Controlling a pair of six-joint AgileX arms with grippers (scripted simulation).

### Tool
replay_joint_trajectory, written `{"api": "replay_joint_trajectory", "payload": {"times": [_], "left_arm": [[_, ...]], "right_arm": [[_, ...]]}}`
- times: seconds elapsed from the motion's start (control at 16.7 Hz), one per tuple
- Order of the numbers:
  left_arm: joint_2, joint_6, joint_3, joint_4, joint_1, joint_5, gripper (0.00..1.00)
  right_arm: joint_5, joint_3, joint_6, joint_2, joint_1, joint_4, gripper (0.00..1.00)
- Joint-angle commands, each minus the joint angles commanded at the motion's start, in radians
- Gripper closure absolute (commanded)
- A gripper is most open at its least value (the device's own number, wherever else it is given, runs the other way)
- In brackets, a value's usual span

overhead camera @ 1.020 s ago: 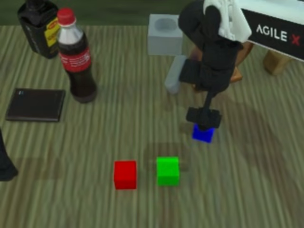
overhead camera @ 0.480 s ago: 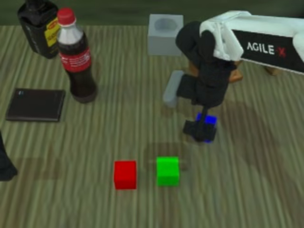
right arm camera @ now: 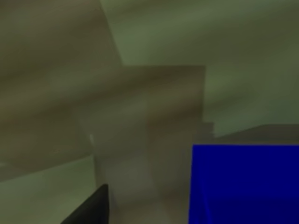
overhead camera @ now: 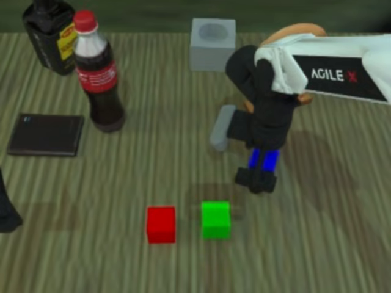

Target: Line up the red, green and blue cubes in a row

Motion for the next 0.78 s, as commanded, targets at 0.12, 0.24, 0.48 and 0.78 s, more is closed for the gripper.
{"api": "replay_joint_trajectory", "payload": {"times": [0.12,0.24,0.48,0.78], "left_arm": [[0.000,0.000,0.000,0.000,0.000,0.000,0.00],[0.000,0.000,0.000,0.000,0.000,0.000,0.00],[0.000,0.000,0.000,0.000,0.000,0.000,0.00],[0.000,0.000,0.000,0.000,0.000,0.000,0.00]], "right_arm": [[0.000,0.000,0.000,0.000,0.000,0.000,0.23],[0.000,0.000,0.000,0.000,0.000,0.000,0.38],[0.000,0.000,0.000,0.000,0.000,0.000,0.68],[0.000,0.000,0.000,0.000,0.000,0.000,1.00]]}}
